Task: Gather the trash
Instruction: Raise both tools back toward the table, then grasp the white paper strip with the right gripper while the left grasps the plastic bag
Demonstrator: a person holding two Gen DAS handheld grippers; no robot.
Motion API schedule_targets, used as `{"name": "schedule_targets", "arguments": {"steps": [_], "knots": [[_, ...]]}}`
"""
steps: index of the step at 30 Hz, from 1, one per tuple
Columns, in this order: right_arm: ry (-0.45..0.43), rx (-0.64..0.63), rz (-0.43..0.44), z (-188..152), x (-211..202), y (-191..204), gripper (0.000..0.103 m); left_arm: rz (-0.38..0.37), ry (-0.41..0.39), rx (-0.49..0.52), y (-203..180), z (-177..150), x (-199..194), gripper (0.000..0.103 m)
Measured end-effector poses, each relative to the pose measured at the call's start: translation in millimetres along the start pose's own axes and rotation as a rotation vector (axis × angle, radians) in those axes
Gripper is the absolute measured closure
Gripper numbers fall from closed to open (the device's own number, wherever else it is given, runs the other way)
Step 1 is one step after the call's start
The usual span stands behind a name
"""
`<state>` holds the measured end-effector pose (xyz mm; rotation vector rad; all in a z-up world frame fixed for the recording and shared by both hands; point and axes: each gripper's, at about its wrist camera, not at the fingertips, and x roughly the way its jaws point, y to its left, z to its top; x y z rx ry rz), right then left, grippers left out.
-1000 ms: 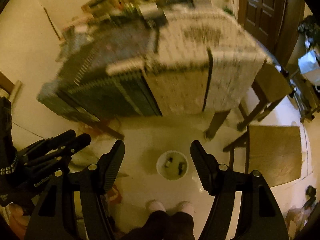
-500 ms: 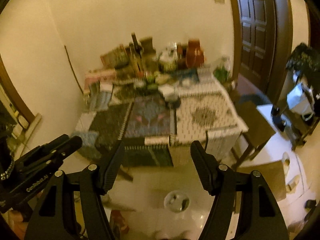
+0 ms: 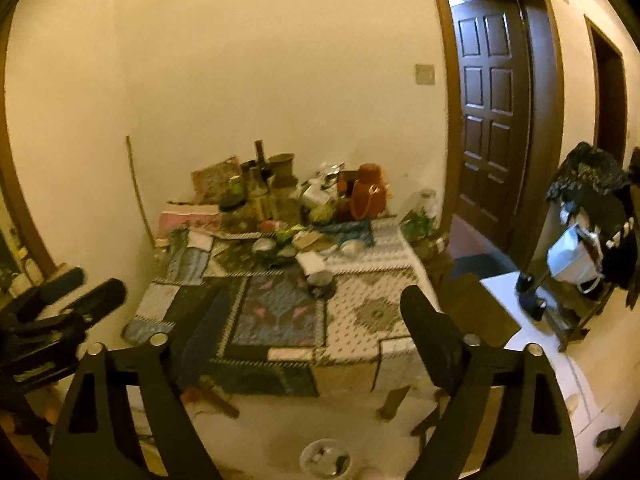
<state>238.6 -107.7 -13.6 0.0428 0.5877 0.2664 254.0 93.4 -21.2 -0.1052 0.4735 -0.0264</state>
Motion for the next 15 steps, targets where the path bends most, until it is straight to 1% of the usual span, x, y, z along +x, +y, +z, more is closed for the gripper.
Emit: {"name": "schedule_targets", "arguments": {"steps": [3,9,15], "knots": [[-0.009,-0.002,-0.003,11,14,-11,0.015,0.019,-0.009,0.001,-5,13,21,0.003],[0.006,-0.024,0.036,38,56,-35,0.015,0.096,-0.022,0.015,-17,41,69,0.003],[0.021,-0.072,0.088,73,96,-56,0.015,0.149,-0.029,-0.024,-29,74,120,0.003]]}}
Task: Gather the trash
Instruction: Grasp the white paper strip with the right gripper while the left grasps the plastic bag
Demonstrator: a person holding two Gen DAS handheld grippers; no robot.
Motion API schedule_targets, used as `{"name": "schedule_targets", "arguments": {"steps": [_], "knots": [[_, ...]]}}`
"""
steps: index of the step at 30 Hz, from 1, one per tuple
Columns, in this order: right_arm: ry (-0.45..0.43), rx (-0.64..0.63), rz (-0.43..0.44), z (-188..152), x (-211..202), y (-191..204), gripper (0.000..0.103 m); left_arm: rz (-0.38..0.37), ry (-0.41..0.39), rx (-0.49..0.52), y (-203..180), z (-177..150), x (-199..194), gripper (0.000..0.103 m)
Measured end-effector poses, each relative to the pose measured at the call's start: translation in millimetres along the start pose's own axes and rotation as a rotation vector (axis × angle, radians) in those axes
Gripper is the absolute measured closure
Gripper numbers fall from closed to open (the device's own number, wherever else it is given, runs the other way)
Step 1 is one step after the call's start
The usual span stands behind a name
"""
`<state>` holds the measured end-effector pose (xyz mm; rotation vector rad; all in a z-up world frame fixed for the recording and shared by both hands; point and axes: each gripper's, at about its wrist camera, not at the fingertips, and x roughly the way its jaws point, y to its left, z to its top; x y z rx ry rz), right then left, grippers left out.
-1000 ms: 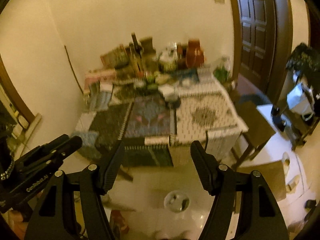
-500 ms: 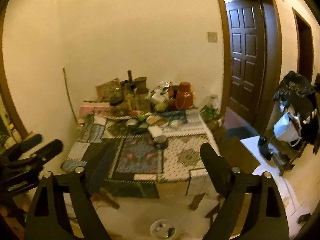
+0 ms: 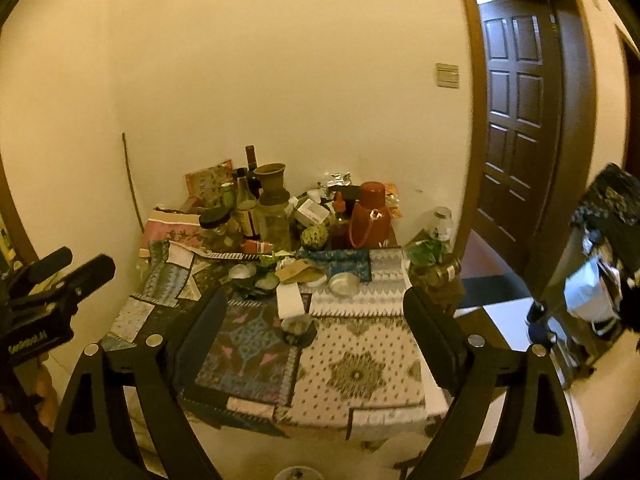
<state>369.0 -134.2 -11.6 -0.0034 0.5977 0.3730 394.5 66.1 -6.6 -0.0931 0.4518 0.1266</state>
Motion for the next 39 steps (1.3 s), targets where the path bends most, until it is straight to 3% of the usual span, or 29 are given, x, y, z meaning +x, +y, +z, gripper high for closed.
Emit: {"name": "schedule_targets", "arguments": {"steps": [7,17,22,28,36,39], "knots": [[0.034,-0.043,0.070,20,40,-18,0.015,0.077,0.008,-0.053,-7,16,42,0.003],[0.163,-0.049,0.135,23,113,-10,0.015,0.144,0.098,-0.132,34,16,107,0.003],[0.204,-0.046,0.088,20,148,8,0.015,0.117,0.134,-0.121,67,20,148,0.003],[0.307,-0.018,0.029,10,206,37,0.015,0.056,0.252,-0.097,112,20,216,0.003],[0.478,0.006,-0.022,-25,295,51,0.015,-0.047,0.480,-0.141,150,-23,324,0.003],[0.561,0.022,-0.012,-41,327,49,0.015,-0.128,0.575,-0.199,155,-48,365,0.004]]}}
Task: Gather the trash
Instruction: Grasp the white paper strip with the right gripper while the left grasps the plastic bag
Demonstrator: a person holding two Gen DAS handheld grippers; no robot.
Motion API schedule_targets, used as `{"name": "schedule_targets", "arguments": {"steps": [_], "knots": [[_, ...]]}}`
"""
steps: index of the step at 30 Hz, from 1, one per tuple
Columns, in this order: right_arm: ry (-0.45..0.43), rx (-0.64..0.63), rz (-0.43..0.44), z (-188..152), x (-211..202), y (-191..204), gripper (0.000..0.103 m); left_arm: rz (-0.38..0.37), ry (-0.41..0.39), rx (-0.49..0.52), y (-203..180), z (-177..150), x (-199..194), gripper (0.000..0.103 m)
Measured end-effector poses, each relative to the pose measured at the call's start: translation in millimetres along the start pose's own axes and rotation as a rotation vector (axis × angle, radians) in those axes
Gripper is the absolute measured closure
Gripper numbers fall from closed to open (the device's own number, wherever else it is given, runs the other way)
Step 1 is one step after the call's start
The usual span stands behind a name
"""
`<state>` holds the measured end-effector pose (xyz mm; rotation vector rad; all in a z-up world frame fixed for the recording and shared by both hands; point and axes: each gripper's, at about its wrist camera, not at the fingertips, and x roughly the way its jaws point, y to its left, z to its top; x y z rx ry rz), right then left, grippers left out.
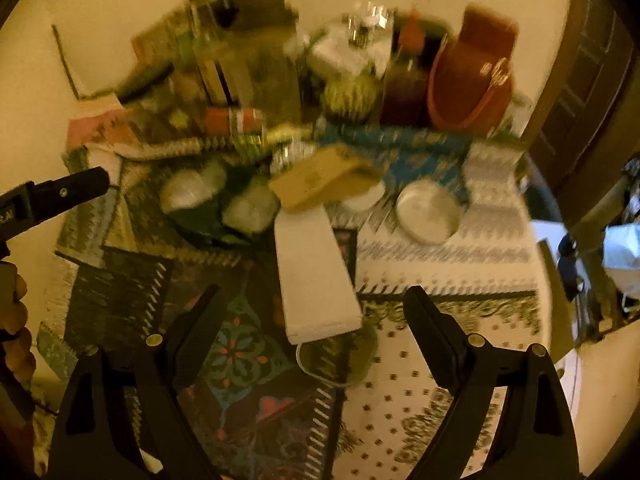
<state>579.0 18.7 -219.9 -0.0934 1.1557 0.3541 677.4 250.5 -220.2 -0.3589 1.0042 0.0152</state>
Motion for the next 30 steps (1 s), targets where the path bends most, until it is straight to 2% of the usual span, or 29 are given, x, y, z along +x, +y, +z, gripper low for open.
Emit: {"name": "schedule_targets", "arguments": {"steps": [6,8,10,14,16,18,20,22,26,30], "knots": [[0.086,0.004,-0.013,7,49,-6,0.015,-0.064,0.108,-0.068,8,-1,62,0.004],[0.082,-0.019,-0.029,9,55,-4,0.017,-0.086,0.145,-0.096,10,-1,80,0.011],[0.082,-0.044,-0.038,10,61,-1,0.026,-0.107,0.171,-0.121,10,0,92,0.015],[0.089,-0.093,-0.030,10,67,9,0.040,-0.127,0.180,-0.149,10,0,102,0.015],[0.086,-0.105,-0.027,10,67,13,0.050,-0.134,0.187,-0.154,8,0,106,0.016],[0.094,-0.118,-0.019,11,72,15,0.054,-0.137,0.201,-0.149,5,0,111,0.022],[0.092,-0.119,-0.024,12,72,16,0.055,-0.138,0.216,-0.140,1,-1,114,0.035],[0.088,-0.114,-0.015,12,71,16,0.055,-0.137,0.218,-0.130,-3,-1,116,0.043],[0.069,-0.112,-0.007,11,61,16,0.055,-0.107,0.208,-0.085,-10,1,113,0.065],[0.064,-0.093,0.035,7,47,13,0.055,-0.075,0.159,-0.057,-7,2,91,0.073]]}}
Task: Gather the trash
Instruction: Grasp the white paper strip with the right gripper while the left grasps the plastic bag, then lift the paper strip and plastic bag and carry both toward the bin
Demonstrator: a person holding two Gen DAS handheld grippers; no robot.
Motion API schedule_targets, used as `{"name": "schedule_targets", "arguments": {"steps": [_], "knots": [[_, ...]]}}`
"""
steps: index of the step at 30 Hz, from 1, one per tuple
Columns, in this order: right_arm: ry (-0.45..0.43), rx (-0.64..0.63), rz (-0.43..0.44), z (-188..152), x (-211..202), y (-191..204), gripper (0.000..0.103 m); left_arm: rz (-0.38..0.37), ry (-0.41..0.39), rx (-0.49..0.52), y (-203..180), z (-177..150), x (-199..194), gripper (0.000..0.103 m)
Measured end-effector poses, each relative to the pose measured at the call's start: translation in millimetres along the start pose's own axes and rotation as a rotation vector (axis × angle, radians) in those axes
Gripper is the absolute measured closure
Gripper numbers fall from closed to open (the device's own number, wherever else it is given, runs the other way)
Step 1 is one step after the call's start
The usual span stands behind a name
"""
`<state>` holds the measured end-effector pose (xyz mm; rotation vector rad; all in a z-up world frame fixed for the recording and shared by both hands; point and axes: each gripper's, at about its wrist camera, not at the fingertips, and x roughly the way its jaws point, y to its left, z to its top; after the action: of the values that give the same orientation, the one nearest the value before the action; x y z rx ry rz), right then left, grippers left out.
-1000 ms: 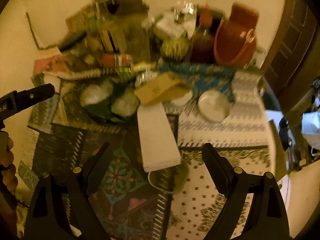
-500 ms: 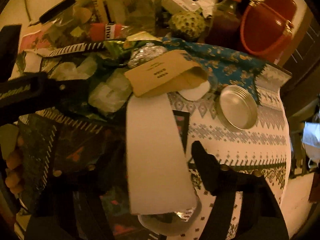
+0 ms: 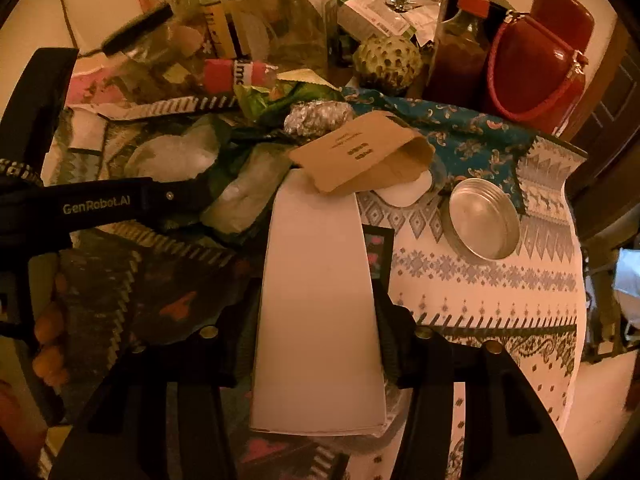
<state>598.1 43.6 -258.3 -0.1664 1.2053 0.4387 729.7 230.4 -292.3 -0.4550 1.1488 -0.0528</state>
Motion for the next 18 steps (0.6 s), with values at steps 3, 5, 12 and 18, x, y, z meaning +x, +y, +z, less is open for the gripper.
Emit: {"name": "schedule_targets", "arguments": {"steps": [3,5,12,18], "knots": [[-0.019,-0.009,0.012,-5,-14,1,0.055,0.037,-0.056,0.019,-1,-2,-25,0.075],[-0.034,-0.016,0.022,-8,-25,2,0.055,0.066,-0.096,0.026,-2,-4,-44,0.076],[-0.106,-0.015,0.062,-8,-62,-2,0.055,0.158,-0.239,0.070,-20,-13,-110,0.076],[-0.215,-0.006,0.076,-17,-116,-17,0.055,0.182,-0.359,0.111,-63,-35,-164,0.076]]}}
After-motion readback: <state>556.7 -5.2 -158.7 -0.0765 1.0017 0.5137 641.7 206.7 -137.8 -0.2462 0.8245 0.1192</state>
